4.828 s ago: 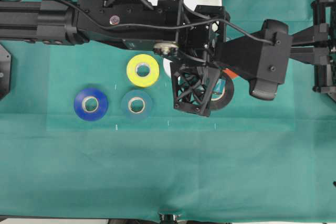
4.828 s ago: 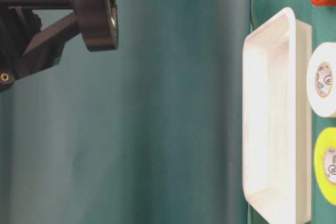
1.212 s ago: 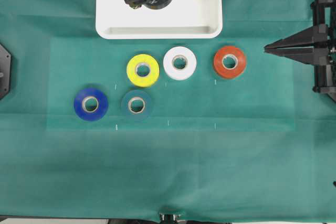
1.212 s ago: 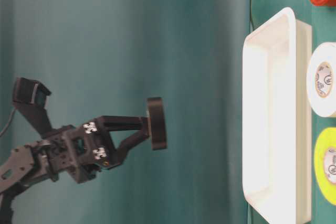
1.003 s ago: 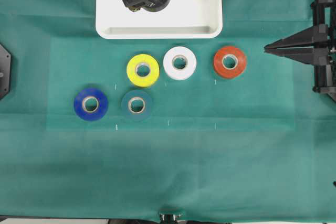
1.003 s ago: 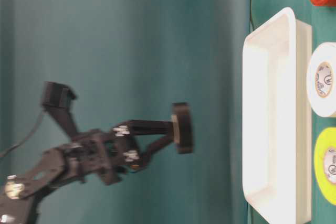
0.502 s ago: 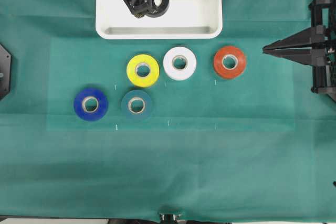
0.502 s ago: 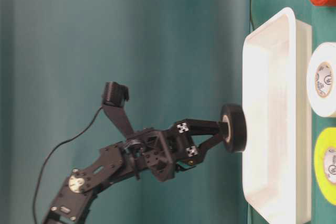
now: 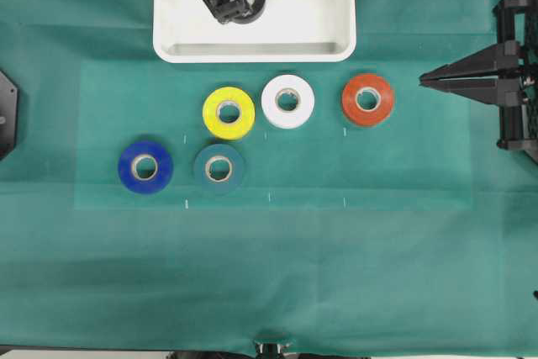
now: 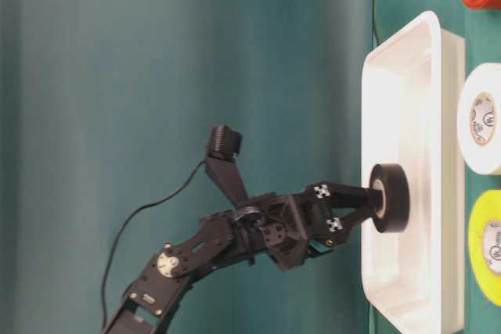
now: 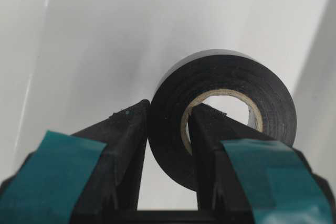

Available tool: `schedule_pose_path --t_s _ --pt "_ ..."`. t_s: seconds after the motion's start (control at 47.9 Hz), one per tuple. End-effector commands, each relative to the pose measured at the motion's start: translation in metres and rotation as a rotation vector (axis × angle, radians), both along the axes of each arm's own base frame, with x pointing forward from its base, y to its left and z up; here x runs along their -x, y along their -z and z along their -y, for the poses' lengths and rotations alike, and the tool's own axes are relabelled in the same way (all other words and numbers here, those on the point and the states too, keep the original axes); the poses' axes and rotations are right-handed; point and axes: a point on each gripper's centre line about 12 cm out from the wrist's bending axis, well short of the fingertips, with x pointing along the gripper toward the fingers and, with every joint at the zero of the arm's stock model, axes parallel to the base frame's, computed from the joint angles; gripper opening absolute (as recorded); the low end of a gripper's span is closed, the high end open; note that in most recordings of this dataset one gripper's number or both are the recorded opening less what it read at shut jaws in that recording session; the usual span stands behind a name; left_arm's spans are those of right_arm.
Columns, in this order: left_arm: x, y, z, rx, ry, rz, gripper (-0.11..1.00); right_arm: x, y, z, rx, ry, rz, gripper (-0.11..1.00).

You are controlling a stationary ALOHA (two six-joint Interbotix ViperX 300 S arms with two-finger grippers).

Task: Pick up the tape from a random location and place it into the white case.
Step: 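Lower the black tape roll into the white tray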

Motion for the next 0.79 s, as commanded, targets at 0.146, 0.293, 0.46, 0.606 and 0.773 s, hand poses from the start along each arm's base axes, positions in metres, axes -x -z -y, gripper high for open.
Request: schedule_pose_path --t_s 0.146,0.293,0.46,0.606,0.773 --pt "-0.0048 -0.0007 -0.0078 -0.022 -0.008 0.039 0.20 -0.0030 -0.0083 0.0000 0.002 0.000 0.023 0.00" --pt "-0.0050 0.0006 -0.0079 -0.022 -0.006 0.037 0.20 -0.0033 -0.0080 0.0000 0.003 -0.001 0.021 0.00" --pt "-0.0049 0.0000 -0.0076 -0.019 -0.009 0.038 0.20 -0.0032 -0.0089 0.0000 0.002 0.000 0.025 0.00" --pt "-0.0050 -0.0003 -0.0076 -0.016 -0.014 0.039 0.21 -0.0031 -0.0084 0.0000 0.003 -0.001 0.020 0.00" --pt "-0.0043 -0.0025 -0.0071 -0.018 -0.014 0.046 0.51 -0.0033 -0.0090 0.0000 0.003 -0.001 0.021 0.00"
